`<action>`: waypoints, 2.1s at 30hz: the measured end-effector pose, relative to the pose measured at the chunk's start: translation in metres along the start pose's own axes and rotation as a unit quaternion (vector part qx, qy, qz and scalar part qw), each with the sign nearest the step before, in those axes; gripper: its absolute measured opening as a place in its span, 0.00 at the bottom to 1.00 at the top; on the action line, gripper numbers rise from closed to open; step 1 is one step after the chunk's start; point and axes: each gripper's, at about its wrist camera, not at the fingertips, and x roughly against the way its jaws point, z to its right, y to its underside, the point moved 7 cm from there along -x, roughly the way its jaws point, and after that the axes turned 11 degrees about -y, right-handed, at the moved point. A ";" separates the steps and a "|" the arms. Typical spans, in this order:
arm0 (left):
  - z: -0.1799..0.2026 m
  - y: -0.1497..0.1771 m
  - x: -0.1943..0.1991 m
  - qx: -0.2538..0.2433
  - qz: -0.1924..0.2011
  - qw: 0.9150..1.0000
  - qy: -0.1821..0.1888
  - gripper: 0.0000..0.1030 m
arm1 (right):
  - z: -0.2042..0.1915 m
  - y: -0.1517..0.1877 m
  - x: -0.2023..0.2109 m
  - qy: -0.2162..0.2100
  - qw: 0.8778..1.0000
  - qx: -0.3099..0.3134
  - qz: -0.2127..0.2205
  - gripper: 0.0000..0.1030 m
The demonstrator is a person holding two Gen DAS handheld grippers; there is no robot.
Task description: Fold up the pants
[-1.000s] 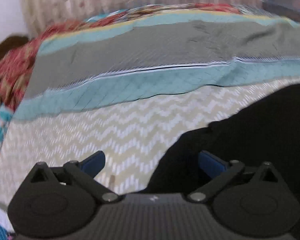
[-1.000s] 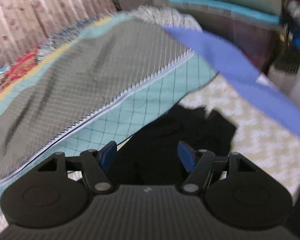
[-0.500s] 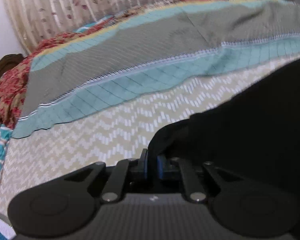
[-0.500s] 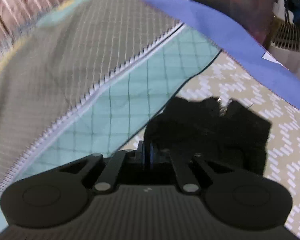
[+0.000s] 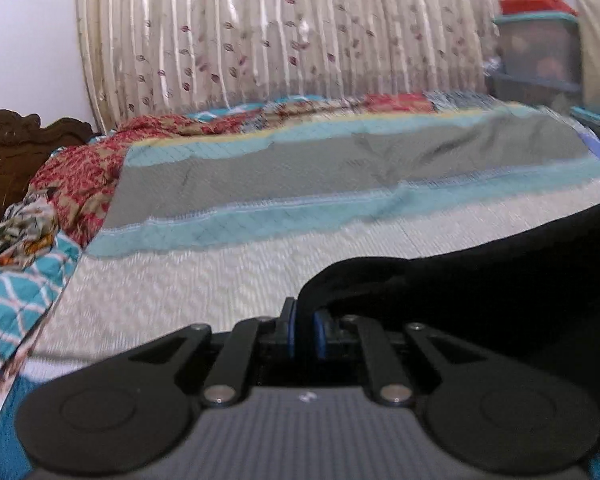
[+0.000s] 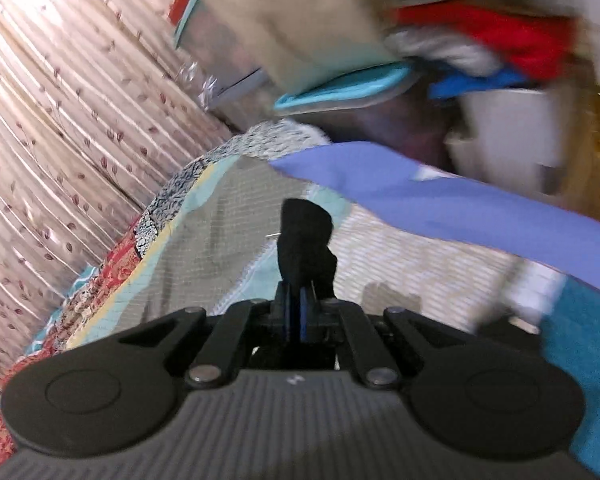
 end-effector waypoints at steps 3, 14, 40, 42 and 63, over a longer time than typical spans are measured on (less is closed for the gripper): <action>0.012 0.045 0.023 -0.009 -0.043 0.999 0.030 0.15 | 0.057 0.036 0.028 0.057 0.998 0.001 -0.013 0.10; -0.041 0.092 0.053 0.079 -0.112 0.990 0.041 0.77 | 0.102 0.075 0.066 0.120 0.992 -0.033 0.001 0.40; -0.069 0.052 -0.006 0.319 -0.086 0.919 0.217 0.03 | -0.314 0.528 0.010 -0.334 0.724 0.365 -0.482 0.11; -0.082 0.038 0.014 0.311 -0.031 0.926 0.213 0.03 | -0.332 0.519 0.020 -0.384 0.718 0.329 -0.478 0.11; -0.083 0.137 -0.037 0.374 -0.204 0.886 0.183 0.97 | -0.354 0.480 -0.063 -0.307 0.786 0.370 -0.389 0.59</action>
